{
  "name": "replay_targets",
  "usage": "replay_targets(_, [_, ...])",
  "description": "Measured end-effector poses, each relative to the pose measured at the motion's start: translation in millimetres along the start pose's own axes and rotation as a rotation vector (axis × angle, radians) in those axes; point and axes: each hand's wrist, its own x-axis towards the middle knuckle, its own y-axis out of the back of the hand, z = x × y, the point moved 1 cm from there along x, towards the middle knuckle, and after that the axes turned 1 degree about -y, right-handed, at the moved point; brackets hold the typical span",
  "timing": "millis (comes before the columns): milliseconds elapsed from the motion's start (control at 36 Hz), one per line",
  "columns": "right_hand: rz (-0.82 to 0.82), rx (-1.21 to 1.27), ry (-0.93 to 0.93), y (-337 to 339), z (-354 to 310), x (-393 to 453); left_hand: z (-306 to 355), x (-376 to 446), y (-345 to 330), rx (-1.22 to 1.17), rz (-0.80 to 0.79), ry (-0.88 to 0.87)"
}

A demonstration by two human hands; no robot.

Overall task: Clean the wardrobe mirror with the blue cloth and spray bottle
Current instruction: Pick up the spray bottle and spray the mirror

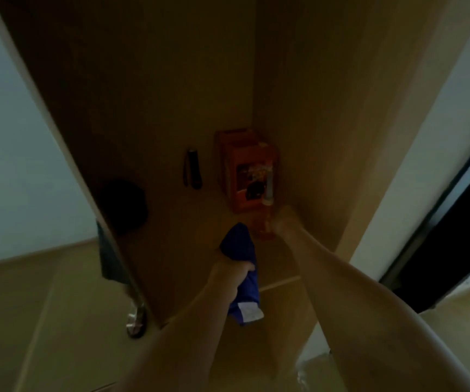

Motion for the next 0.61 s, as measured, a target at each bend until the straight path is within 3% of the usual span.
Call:
replay_targets(333, [0.118, 0.321, 0.047, -21.4, -11.5, 35.4, -12.3, 17.6, 5.9, 0.305, 0.056, -0.071])
replay_targets(472, [0.219, 0.300, 0.139, -17.5, -0.5, 14.8, -20.8, 6.3, 7.9, 0.441, 0.039, -0.164])
replay_targets(611, [0.168, 0.386, 0.122, -13.2, 9.4, -29.4, -22.7, -17.2, 9.6, 0.415, 0.032, -0.197])
